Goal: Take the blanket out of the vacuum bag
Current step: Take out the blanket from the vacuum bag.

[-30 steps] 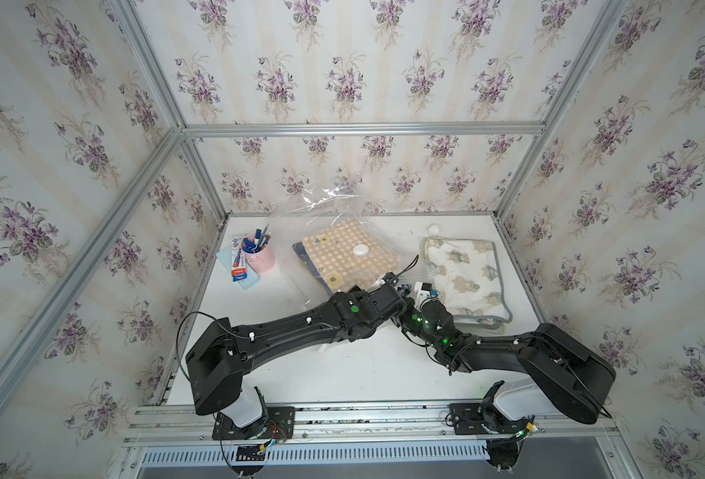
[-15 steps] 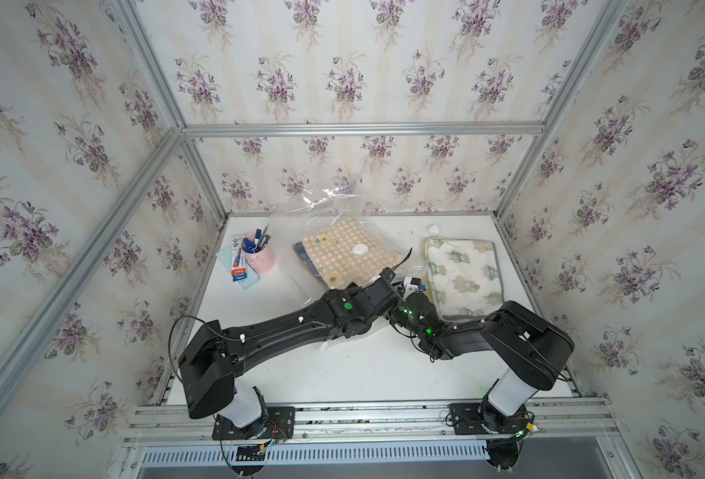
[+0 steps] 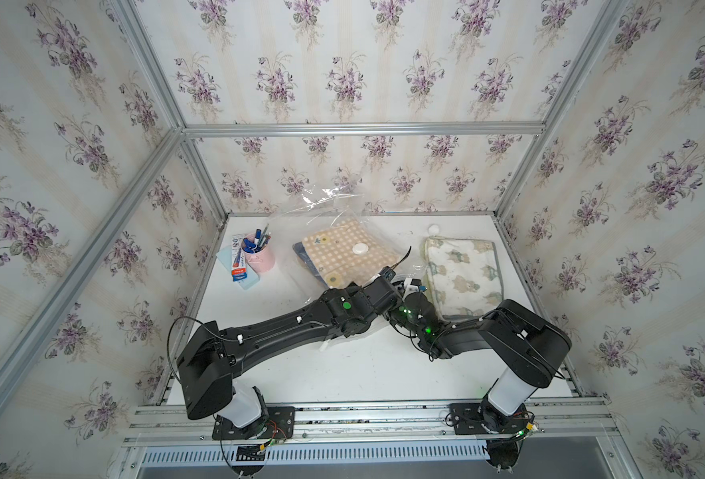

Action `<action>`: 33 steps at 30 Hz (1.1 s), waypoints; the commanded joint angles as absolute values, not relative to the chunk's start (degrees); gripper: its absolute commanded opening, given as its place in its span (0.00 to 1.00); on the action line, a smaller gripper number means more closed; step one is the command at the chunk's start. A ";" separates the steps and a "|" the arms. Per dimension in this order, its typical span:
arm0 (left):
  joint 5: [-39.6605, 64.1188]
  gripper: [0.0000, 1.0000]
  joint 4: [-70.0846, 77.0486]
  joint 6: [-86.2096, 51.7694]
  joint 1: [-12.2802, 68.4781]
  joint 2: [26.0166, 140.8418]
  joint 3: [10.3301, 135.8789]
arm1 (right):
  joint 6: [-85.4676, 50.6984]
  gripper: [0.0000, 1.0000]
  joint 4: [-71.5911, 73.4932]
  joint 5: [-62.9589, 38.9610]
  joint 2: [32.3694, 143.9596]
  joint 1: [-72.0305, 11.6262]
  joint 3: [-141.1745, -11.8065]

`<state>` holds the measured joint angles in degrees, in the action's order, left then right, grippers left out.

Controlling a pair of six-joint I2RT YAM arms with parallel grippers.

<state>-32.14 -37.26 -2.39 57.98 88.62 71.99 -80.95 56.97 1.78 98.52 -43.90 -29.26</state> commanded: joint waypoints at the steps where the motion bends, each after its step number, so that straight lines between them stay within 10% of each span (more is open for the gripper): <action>1: -31.55 0.10 -37.34 -2.64 57.88 88.60 72.43 | -79.86 0.36 57.56 0.97 100.32 -43.52 -30.82; 17: -31.29 0.12 -37.09 -2.82 57.90 88.33 72.29 | -77.46 0.23 58.82 -2.37 97.76 -43.43 -35.59; 33: -30.50 0.13 -37.11 -2.66 57.92 88.07 72.40 | -80.26 0.42 63.95 0.07 102.98 -42.98 -33.16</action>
<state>-30.72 -37.26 -2.39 57.93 88.49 71.99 -80.77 61.93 -2.13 102.26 -43.11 -32.34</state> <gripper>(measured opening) 0.126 0.425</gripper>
